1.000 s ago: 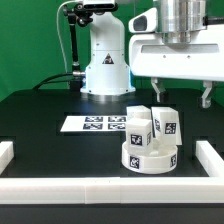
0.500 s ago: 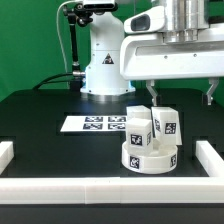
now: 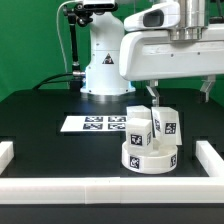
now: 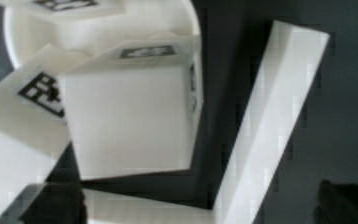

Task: Assemble stool

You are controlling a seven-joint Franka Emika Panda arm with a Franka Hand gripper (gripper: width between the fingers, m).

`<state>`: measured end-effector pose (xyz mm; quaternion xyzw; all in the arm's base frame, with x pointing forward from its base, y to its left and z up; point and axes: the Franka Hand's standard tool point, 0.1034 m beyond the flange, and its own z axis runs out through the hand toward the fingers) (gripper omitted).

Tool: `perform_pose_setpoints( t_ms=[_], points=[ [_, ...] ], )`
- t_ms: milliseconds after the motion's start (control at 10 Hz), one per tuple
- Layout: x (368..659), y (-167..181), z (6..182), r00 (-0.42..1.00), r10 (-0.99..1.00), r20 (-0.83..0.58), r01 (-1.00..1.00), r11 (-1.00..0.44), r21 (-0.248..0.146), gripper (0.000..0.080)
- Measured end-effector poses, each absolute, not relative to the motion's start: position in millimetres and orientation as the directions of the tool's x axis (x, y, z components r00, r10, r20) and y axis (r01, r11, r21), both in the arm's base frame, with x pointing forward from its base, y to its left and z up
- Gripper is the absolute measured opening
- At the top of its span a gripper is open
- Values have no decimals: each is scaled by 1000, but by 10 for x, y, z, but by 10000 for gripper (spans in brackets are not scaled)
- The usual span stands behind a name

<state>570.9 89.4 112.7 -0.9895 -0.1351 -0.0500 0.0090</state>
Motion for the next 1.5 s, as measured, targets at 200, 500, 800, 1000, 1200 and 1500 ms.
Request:
perform_pose_setpoints(
  t_ms=[200,500,800,1000,1200,1500],
  points=[
    [5712,872,1126,918,383,98,383,-923,15,648],
    [5708,849,1122,777,625,78,623,-781,53,648],
    [5686,828,1103,629,776,52,772,-631,73,648],
    [5650,809,1072,499,866,28,862,-500,81,648],
    [5642,784,1056,334,943,3,938,-333,95,648],
    [5633,750,1036,120,991,-50,988,-115,104,648]
  ],
)
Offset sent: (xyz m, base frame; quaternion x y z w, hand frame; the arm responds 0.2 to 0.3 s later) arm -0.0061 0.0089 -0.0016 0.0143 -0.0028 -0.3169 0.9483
